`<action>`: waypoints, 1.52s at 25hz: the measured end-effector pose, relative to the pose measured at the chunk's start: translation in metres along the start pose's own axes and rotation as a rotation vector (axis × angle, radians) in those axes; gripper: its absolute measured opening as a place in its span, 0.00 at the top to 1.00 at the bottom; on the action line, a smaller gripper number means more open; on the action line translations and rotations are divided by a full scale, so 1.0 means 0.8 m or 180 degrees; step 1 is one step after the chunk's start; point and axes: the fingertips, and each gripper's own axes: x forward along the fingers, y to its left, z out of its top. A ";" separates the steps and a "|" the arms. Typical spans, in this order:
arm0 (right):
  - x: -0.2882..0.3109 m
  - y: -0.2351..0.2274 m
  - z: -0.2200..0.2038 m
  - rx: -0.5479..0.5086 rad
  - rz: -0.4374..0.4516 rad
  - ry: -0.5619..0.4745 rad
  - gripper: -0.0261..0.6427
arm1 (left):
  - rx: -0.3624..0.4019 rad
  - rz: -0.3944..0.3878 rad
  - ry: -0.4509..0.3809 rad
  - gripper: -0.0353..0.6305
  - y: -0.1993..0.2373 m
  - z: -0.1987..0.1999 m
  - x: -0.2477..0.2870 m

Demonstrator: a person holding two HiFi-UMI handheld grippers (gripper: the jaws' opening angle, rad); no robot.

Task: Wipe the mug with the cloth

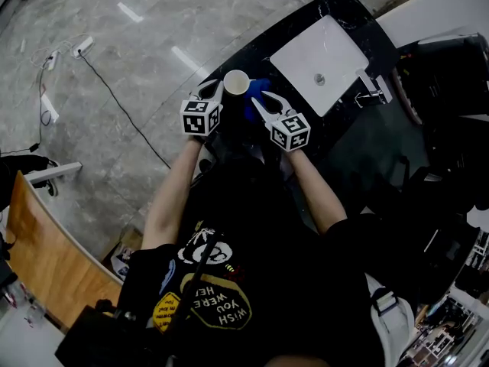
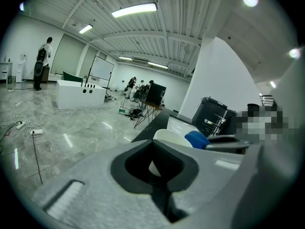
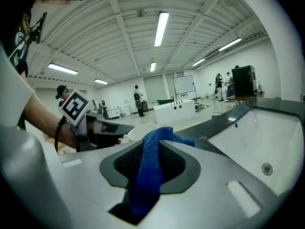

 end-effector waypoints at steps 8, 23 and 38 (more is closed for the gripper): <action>0.013 -0.004 0.003 -0.0046 -0.0191 0.0064 0.82 | -0.0029 0.0020 -0.0002 0.94 0.001 0.000 0.002; 0.002 -0.022 0.009 -0.0194 -0.0443 0.0112 0.82 | -0.0059 0.0023 0.0083 0.94 0.002 -0.007 0.006; -0.011 -0.018 0.020 -0.0198 -0.0556 -0.0058 0.82 | -0.0022 0.0026 0.0112 0.94 0.005 -0.006 0.007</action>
